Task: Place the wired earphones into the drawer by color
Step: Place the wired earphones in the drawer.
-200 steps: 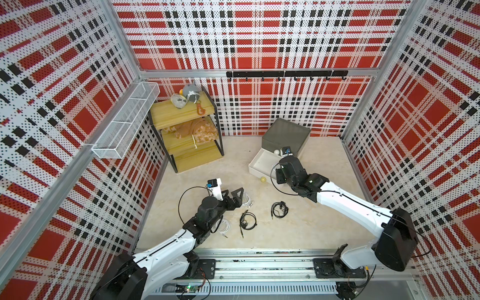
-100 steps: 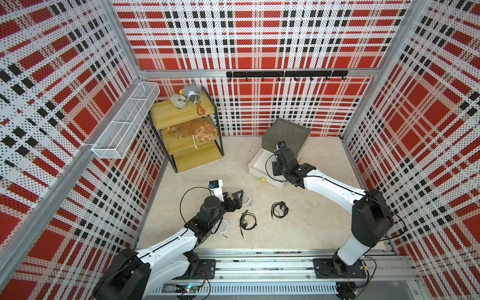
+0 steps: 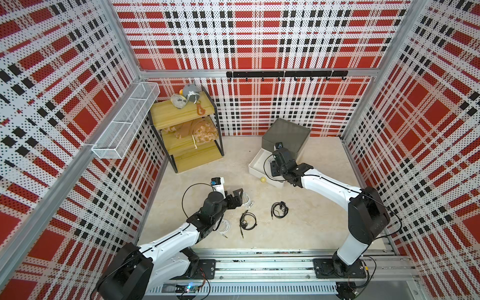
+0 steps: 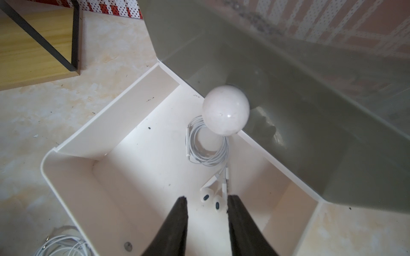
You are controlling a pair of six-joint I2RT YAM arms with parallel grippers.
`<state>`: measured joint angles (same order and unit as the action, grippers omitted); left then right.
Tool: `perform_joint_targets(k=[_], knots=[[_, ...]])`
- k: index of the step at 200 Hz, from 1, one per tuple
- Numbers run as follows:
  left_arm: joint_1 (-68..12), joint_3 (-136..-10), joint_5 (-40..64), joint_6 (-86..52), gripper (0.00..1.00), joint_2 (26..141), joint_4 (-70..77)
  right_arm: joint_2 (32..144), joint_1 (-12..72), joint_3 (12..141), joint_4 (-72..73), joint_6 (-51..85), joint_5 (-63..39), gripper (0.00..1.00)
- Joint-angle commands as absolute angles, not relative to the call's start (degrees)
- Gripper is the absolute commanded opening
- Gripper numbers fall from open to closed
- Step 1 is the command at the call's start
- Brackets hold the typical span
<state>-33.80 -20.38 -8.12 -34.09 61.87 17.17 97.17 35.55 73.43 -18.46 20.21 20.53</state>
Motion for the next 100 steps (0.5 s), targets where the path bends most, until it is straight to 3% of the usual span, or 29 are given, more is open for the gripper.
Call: perform_joint_targets(k=[1, 100], knots=[[-34.01, -23.67, -9.62, -32.38, 0.92, 63.8, 13.34, 91.77, 35.18, 71.0, -18.04, 20.3, 19.86, 0.4], [-34.26, -33.06, -8.44, -30.15, 0.78, 75.87, 4.59, 67.52, 31.93, 46.62, -10.28, 18.72, 19.77, 0.59]])
